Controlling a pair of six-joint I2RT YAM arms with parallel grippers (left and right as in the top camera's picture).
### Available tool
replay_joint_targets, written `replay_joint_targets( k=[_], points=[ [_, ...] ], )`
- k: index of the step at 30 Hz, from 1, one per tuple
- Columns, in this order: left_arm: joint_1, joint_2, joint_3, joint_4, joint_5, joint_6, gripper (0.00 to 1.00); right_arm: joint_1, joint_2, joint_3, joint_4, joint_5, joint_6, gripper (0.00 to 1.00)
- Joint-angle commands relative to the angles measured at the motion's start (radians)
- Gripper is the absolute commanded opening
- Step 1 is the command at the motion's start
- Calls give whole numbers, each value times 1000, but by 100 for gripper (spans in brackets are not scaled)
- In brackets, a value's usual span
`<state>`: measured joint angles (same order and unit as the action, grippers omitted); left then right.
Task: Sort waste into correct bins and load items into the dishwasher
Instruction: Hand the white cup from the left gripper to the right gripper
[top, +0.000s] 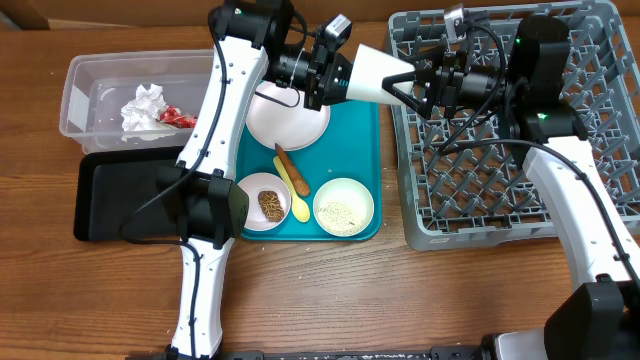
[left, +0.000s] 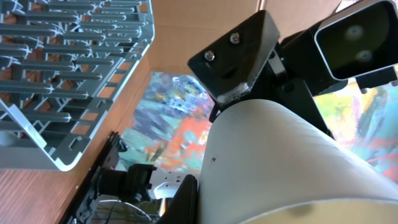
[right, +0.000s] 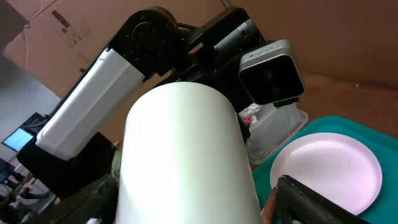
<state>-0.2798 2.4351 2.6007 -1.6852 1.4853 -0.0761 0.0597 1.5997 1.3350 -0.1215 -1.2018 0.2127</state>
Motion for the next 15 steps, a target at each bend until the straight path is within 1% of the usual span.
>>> replay_joint_targets(
  k=[1, 6, 9, 11, 12, 14, 15],
  points=[
    [5, -12, 20, 3, 80, 0, 4, 3, 14, 13, 0, 1, 0, 82],
    [4, -12, 20, 11, 79, 0, 4, 29, 14, 13, 1, 0, -4, 77],
    [3, -12, 20, 10, 79, 1, 4, 29, 14, 13, 5, -2, -6, 68],
    [3, -12, 20, 11, 76, 1, 4, 29, 14, 13, 5, -5, -6, 60],
    [3, -12, 20, 12, 76, 1, 5, 28, 14, 13, 8, -5, -6, 59],
    [3, -12, 20, 22, 76, 1, 12, 10, 13, 13, 8, -6, -2, 59],
    [3, -12, 20, 22, 76, 1, 14, -7, 13, 13, 8, -22, -2, 59]
  ],
)
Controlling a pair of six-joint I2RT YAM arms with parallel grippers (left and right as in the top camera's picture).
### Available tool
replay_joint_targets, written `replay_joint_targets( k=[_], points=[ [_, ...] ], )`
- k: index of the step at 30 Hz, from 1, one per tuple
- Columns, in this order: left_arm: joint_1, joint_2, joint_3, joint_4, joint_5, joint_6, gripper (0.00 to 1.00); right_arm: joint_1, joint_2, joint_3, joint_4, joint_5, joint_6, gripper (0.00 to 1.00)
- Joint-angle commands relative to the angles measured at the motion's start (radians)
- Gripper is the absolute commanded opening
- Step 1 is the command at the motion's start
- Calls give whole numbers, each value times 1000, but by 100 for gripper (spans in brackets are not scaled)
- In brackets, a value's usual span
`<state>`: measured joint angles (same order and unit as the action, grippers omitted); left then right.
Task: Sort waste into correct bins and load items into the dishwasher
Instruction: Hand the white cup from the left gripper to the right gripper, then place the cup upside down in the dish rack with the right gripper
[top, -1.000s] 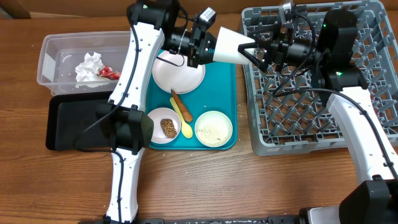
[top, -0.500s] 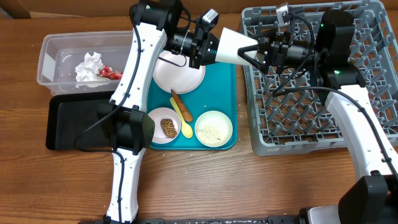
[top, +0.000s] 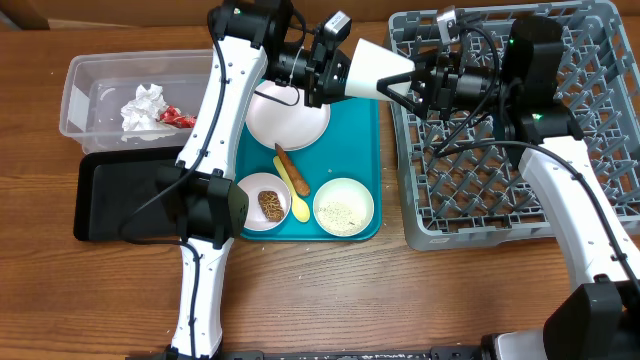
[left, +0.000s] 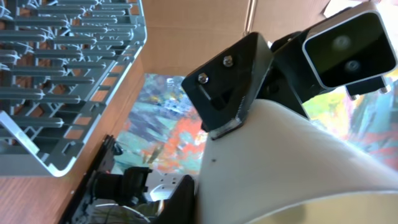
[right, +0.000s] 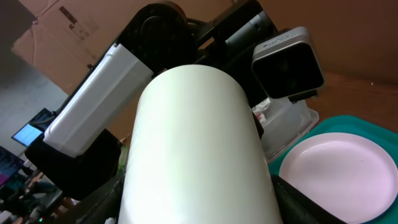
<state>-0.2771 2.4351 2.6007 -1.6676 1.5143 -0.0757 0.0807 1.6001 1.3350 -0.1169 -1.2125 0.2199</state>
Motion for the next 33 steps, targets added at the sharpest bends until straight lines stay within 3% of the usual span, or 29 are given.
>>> replay_joint_targets(
  k=[1, 10, 12, 15, 18, 23, 27, 33],
  points=[
    [0, -12, 20, 4, 47, 0, 15, -39, 12, 13, 5, -24, -10, 58],
    [0, -12, 20, 30, 11, 1, 27, -359, 8, 14, -33, -124, 119, 58],
    [0, -12, 20, 54, -61, 1, 27, -415, -9, 14, -110, -97, 118, 57],
    [0, -12, 20, 114, -351, 0, 27, -443, -99, 15, -369, 141, 47, 57],
    [-3, -12, 20, 149, -599, -1, 26, -406, -200, 17, -573, 405, 12, 58],
    [-9, -12, 20, 181, -991, -11, 25, -193, -329, 45, -958, 942, 48, 57],
    [-11, -12, 20, 182, -1116, -11, 27, -51, -298, 45, -1136, 1160, 119, 59],
    [-11, -12, 20, 181, -1161, -10, 28, -30, -166, 43, -1262, 1244, 201, 59]
  ],
)
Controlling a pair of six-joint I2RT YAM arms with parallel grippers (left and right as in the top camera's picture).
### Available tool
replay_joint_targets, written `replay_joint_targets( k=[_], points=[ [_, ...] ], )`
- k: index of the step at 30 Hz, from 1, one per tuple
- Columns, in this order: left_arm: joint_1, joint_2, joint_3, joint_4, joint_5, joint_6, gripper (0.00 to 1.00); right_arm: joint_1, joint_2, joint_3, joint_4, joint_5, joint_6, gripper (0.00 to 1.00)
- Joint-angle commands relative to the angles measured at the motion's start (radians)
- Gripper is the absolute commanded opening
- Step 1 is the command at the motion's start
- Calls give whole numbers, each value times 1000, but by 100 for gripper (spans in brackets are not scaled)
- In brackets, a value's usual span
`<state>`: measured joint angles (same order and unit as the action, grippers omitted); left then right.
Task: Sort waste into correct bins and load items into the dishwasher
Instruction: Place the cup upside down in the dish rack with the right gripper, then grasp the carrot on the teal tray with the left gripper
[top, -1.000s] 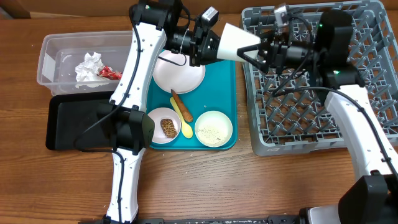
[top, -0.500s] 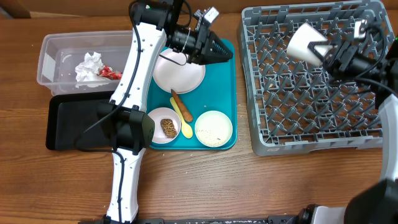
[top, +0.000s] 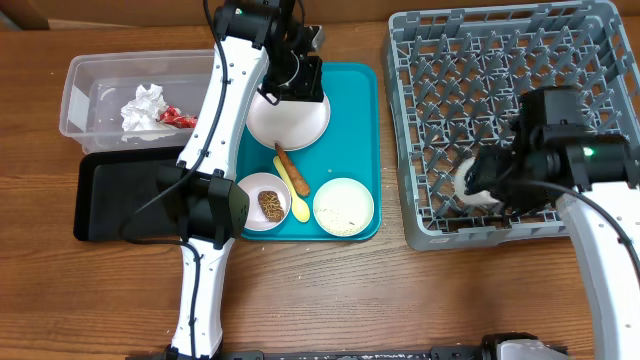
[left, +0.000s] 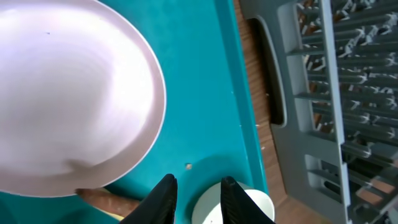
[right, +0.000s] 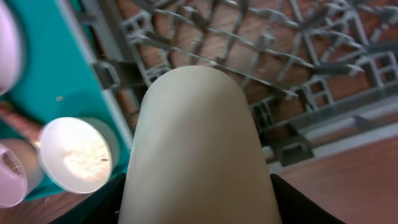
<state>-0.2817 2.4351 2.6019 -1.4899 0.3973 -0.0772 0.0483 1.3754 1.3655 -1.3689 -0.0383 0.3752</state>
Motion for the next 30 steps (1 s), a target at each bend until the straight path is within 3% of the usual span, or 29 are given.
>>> replay_joint_targets(
  k=[1, 7, 9, 11, 12, 14, 18, 23, 27, 30],
  points=[
    [-7, -12, 19, 3, -50, -9, 28, 2, 82, 13, -10, 74, 49, 59],
    [-7, -12, 19, -20, -87, -9, 31, 2, 244, 8, -15, 101, 66, 60],
    [-7, -12, 19, -24, -108, -9, 31, 2, 267, 8, -11, 100, 63, 67],
    [-7, -12, 19, -28, -117, -8, 38, 2, 269, 8, -5, 101, 63, 85],
    [-7, -12, 19, -33, -118, -5, 39, 2, 269, 8, -5, 101, 63, 87],
    [-5, -12, 20, -31, -116, -6, 50, 2, 269, 12, -10, 94, 61, 94],
    [2, -12, 94, -67, -116, -9, 53, 1, 263, 119, -65, 37, 11, 94],
    [-3, -52, 362, -200, -118, -42, 51, 18, 219, 370, -180, 6, -42, 95],
    [-37, -202, 325, -200, -199, -121, 49, 27, 203, 375, -176, -53, -69, 95],
    [-105, -367, 132, -200, -410, -219, 50, 33, 203, 375, -167, -53, -69, 94]
  ],
)
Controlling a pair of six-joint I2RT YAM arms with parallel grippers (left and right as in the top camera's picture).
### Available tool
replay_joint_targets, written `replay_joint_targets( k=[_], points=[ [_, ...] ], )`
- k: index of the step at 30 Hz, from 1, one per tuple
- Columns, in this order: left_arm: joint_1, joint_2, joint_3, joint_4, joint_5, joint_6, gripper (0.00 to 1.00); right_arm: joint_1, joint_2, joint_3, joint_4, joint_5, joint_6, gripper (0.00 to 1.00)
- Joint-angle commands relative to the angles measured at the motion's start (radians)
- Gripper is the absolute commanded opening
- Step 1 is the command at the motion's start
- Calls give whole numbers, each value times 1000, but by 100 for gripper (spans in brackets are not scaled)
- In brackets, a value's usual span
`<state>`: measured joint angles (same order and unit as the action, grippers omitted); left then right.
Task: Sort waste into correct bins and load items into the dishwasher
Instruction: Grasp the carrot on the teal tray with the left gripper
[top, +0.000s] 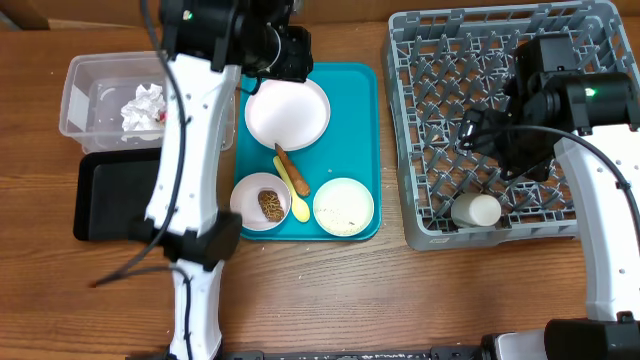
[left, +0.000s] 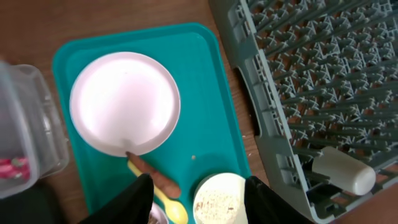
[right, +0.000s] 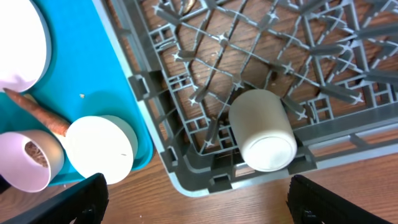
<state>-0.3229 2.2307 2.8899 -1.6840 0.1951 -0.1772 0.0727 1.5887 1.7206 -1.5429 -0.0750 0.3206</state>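
The white cup (top: 476, 210) lies on its side in the front row of the grey dish rack (top: 600, 35), also visible in the right wrist view as the cup (right: 261, 127) and at the left wrist view's edge as the cup (left: 342, 171). My right gripper (top: 487, 140) hangs open above the rack, its gripper (right: 202, 202) holding nothing. My left gripper (top: 290, 52) is open over the far end of the teal tray (top: 365, 120); seen from its wrist, the gripper (left: 199, 202) looks down on the white plate (left: 124, 102).
On the tray lie a brown stick (top: 284, 160), a yellow spoon (top: 295, 195), a pink bowl of brown food (top: 262, 200) and a white bowl of grain (top: 343, 207). A clear bin (top: 80, 85) with crumpled paper and a black tray (top: 115, 200) sit at left.
The cup was in my right gripper low over the rack's front; now it lies in the rack and the gripper is open above it. My left gripper is higher above the tray.
At first both grippers held the white cup in the air between tray and rack, and still did half a second later. Then the right alone had it at the rack's front while the left was over the plate. Now the cup rests in the rack.
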Motion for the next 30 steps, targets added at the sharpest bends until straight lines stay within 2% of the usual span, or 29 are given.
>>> replay_joint_targets(
  k=[1, 2, 3, 5, 6, 10, 11, 13, 16, 21, 30],
  points=[
    [-79, -195, -220, -6, -244, -151, 50, 9, -10, 20, 7, -16, -15, 94],
    [-92, -224, -289, -6, -269, -183, 50, 9, -10, 20, 9, -17, -19, 94],
    [-117, -272, -457, -6, -308, -264, 41, 9, -10, 20, 12, -17, -34, 94],
    [-123, -275, -638, 13, -337, -395, 25, 9, -10, 20, 18, -17, -37, 95],
    [-122, -273, -720, 60, -333, -424, 24, 9, -10, 20, 20, -17, -37, 94],
    [-122, -272, -1012, 387, -275, -452, 36, 9, -10, 19, 18, -17, -37, 94],
    [-122, -272, -1089, 487, -246, -458, 48, 9, -10, 19, 18, -17, -37, 94],
    [-122, -272, -1196, 620, -243, -485, 56, 9, -10, 19, 12, -17, -41, 94],
    [-113, -272, -1297, 702, -244, -526, 53, 9, -10, 10, 11, -17, -54, 94],
    [-108, -272, -1381, 769, -283, -525, 58, 9, -10, 1, 11, -17, -63, 94],
    [-108, -272, -1501, 917, -337, -520, 59, 9, -10, 1, 10, -16, -63, 94]
  ],
)
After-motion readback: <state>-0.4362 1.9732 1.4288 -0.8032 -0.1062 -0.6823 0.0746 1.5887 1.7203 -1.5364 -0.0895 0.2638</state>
